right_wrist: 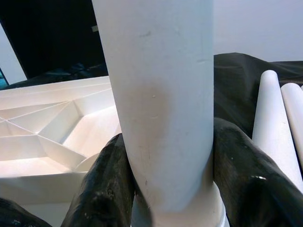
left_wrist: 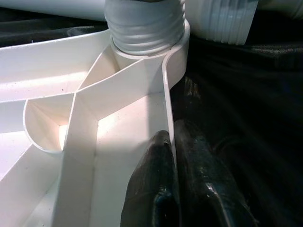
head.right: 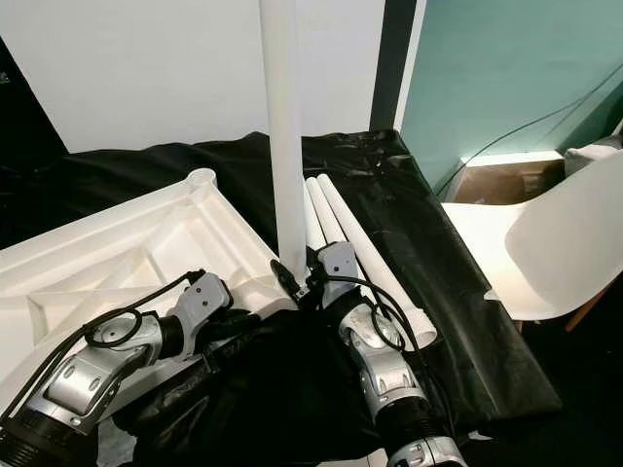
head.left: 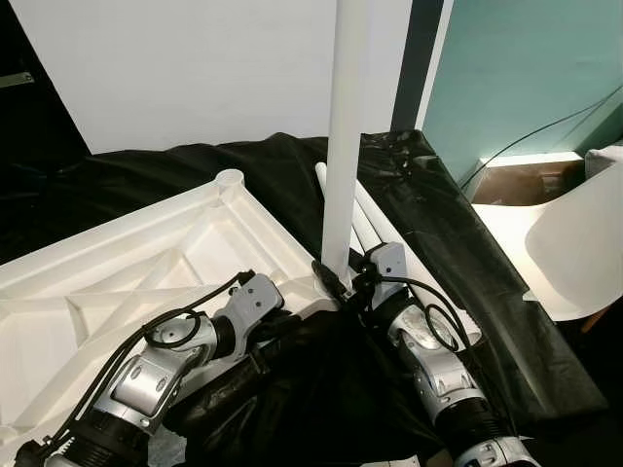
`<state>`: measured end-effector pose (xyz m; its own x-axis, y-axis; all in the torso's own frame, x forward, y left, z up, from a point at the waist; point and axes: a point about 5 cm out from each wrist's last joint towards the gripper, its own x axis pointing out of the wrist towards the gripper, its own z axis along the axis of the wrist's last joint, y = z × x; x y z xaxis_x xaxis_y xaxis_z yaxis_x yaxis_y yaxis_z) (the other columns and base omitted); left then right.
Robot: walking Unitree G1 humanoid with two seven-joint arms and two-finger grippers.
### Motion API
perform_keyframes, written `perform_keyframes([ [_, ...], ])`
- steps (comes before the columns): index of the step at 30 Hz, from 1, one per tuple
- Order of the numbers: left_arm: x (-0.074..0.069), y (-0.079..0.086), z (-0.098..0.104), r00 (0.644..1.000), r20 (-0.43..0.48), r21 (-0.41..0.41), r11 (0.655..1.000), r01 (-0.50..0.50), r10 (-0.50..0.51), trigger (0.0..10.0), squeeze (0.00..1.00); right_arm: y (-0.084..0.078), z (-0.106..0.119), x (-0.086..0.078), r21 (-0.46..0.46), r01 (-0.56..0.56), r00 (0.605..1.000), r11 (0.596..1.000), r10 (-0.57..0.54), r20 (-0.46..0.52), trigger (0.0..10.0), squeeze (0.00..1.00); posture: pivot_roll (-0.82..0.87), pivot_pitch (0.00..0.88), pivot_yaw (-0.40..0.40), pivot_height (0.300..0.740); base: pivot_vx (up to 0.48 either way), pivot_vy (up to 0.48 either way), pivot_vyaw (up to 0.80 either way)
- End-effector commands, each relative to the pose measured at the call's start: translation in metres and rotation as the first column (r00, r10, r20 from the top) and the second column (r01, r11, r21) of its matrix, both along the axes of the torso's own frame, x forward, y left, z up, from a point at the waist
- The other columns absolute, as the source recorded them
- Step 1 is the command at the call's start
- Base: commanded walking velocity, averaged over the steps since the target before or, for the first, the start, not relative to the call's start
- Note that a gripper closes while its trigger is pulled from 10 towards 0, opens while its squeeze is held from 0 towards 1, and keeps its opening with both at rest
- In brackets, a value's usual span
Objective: Building children table
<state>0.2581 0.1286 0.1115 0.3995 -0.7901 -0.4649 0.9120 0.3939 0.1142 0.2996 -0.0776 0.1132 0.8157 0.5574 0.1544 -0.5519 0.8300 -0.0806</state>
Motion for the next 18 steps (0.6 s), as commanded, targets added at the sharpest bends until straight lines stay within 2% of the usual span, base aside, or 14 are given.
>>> perform_keyframes([
  [1,-0.019,-0.005,-0.017,0.987,-0.124,0.007,0.994,0.108,-0.106,10.0,0.00,-0.026,0.003,0.011,0.013,0.164,0.986,0.986,-0.164,-0.012,0.4,0.00,0.07,0.000,0.007,0.740,0.000,0.000,0.00],
  [2,-0.019,-0.005,-0.017,0.987,-0.124,0.007,0.994,0.108,-0.106,10.0,0.00,-0.020,0.004,0.008,0.005,0.123,0.992,0.992,-0.123,0.000,10.0,0.00,0.07,0.000,0.006,0.740,0.000,0.000,0.00],
  [3,-0.019,-0.005,-0.017,0.987,-0.124,0.006,0.994,0.107,-0.106,10.0,0.00,-0.016,0.005,0.008,0.011,0.084,0.996,0.996,-0.084,0.001,10.0,1.00,0.07,0.000,0.006,0.740,0.000,0.000,0.00],
  [7,-0.020,-0.005,-0.018,0.986,-0.128,0.005,0.994,0.108,-0.106,10.0,0.00,-0.011,0.009,0.009,-0.037,-0.029,1.000,0.999,0.029,0.004,10.0,1.00,0.07,0.000,0.006,0.740,0.000,0.000,0.00],
  [8,-0.021,-0.006,-0.018,0.986,-0.129,0.005,0.994,0.108,-0.107,10.0,0.00,-0.010,0.009,0.009,-0.060,-0.066,0.998,0.996,0.067,0.001,10.0,0.00,0.07,0.000,0.006,0.740,0.000,0.000,0.00],
  [13,-0.021,-0.006,-0.019,0.985,-0.131,0.005,0.994,0.110,-0.109,10.0,0.00,-0.020,0.016,0.014,-0.085,-0.108,0.994,0.991,0.109,0.008,10.0,0.00,0.06,0.000,0.008,0.740,0.000,0.000,0.00],
  [15,-0.021,-0.006,-0.019,0.985,-0.131,0.005,0.994,0.111,-0.109,10.0,0.00,-0.024,0.017,0.015,-0.093,-0.127,0.992,0.988,0.126,-0.007,10.0,0.00,0.06,0.000,0.008,0.740,0.000,0.000,0.00],
  [17,-0.020,-0.006,-0.019,0.985,-0.132,0.006,0.994,0.113,-0.111,10.0,0.00,-0.029,0.014,0.016,-0.115,-0.218,0.975,0.969,0.212,-0.068,10.0,0.00,0.06,0.000,0.012,0.740,0.000,0.000,0.00],
  [18,-0.020,-0.006,-0.019,0.985,-0.132,0.006,0.994,0.113,-0.111,10.0,0.00,-0.029,0.014,0.016,-0.115,-0.218,0.975,0.969,0.212,-0.068,10.0,0.00,0.06,0.000,0.012,0.740,0.000,0.000,0.00],
])
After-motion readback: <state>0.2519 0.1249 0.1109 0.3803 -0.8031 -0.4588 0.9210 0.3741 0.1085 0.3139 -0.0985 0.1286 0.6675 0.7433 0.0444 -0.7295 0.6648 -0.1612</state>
